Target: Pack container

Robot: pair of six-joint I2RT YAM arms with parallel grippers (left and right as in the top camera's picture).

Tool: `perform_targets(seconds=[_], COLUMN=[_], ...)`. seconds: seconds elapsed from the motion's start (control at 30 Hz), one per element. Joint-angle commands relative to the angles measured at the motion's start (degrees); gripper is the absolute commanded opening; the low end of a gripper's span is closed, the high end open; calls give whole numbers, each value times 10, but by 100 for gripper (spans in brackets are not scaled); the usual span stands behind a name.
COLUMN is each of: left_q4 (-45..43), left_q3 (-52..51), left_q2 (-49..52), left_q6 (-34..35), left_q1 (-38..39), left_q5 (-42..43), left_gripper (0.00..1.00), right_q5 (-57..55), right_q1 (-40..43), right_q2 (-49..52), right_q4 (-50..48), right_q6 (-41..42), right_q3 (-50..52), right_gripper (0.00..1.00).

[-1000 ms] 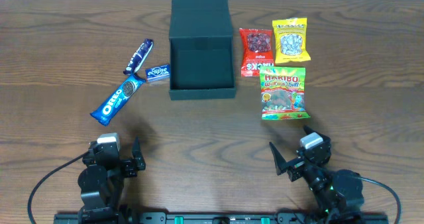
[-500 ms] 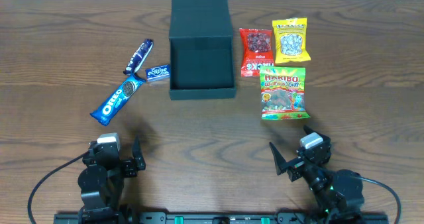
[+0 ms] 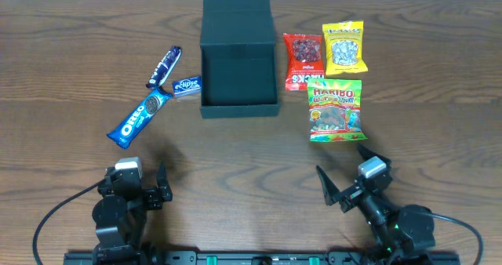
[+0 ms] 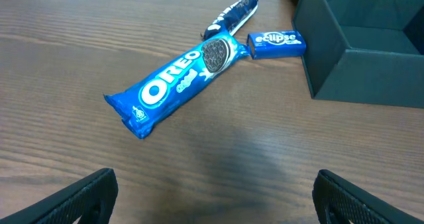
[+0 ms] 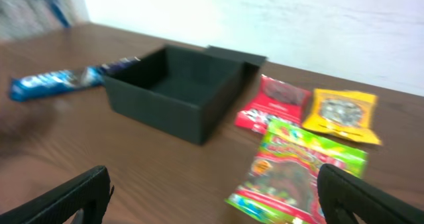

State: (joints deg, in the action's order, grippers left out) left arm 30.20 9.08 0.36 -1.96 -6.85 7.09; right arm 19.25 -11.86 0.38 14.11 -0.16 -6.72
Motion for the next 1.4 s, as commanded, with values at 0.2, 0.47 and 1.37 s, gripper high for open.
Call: perform_targets(seconds=[0.2, 0.47, 1.37], left_q4=[-1, -1, -1], left_q3=[-9, -9, -9], left_q2=[-1, -1, -1], left_q6=[-8, -8, -8], left_q1=[0, 0, 0], left_q5=[-2, -2, -2], left_gripper=[95, 95, 95], right_q5=[141, 154, -235], right_q1=[-2, -2, -2], right_q2=[0, 0, 813], right_q4=[-28, -128, -78], right_q6=[309, 419, 52], right_q3=[2, 0, -405], right_gripper=[99, 99, 97])
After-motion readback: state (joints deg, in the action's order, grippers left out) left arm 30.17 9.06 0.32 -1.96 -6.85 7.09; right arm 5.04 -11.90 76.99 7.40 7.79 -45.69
